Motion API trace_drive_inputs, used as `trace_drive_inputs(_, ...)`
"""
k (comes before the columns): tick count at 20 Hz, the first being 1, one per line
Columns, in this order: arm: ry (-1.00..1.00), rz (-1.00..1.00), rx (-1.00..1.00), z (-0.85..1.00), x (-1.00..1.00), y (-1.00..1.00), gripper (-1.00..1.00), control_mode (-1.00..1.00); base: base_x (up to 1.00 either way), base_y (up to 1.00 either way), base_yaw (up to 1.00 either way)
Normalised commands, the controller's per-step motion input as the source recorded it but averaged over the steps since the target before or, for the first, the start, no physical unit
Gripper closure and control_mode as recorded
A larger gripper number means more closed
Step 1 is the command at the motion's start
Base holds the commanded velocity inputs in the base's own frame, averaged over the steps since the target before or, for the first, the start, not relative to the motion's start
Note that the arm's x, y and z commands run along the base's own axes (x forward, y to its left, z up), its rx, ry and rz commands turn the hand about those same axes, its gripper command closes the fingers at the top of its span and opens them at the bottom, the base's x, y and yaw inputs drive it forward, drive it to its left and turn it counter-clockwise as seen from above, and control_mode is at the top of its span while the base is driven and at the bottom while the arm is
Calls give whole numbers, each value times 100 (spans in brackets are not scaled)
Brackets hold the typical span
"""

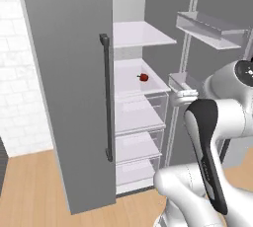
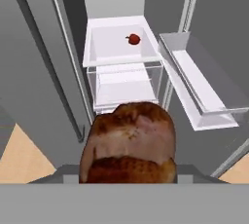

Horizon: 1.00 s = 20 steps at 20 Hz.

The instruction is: Place one bell pepper and one chicken drumstick in each tupperware on the nearby counter, to pack two identical lunches.

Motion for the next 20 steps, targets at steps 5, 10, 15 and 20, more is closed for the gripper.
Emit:
trace_drive_inputs(5, 0, 0, 0, 0, 0, 0, 100, 100, -54, -84, -16)
trace_drive_inputs(10, 0, 0, 0, 0, 0, 0, 100, 100, -4, -100, -19)
trace_drive_inputs(15, 0, 0, 0, 0, 0, 0, 100, 100, 0, -100, -21)
trace_drive_inputs(20, 0, 0, 0, 0, 0, 0, 100, 100, 58, -100, -5)
